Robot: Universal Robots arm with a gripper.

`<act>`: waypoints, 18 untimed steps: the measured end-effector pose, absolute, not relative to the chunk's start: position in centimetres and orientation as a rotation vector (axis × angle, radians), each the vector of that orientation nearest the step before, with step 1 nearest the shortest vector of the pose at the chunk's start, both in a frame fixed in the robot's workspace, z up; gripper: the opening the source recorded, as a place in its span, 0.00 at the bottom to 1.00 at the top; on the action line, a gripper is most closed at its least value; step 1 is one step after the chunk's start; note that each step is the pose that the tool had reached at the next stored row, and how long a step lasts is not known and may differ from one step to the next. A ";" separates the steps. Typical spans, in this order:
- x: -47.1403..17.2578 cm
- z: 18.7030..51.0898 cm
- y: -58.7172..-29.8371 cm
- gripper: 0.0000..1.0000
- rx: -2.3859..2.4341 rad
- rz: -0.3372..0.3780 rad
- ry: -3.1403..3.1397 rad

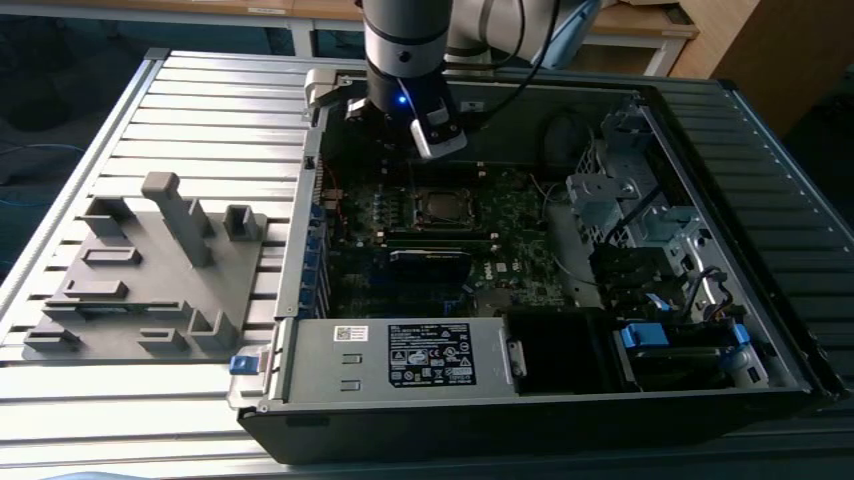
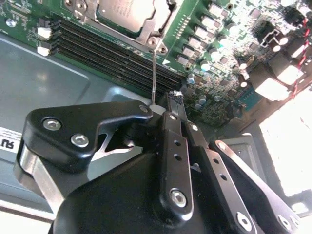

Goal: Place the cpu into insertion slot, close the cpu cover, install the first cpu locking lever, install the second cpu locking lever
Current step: 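Install the first cpu locking lever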

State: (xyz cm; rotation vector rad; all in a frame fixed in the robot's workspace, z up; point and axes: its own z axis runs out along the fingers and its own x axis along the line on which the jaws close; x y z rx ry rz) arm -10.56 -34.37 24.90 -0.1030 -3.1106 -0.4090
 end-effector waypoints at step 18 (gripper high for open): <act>-7.8 24.9 -34.4 0.11 -0.103 -0.409 -3.111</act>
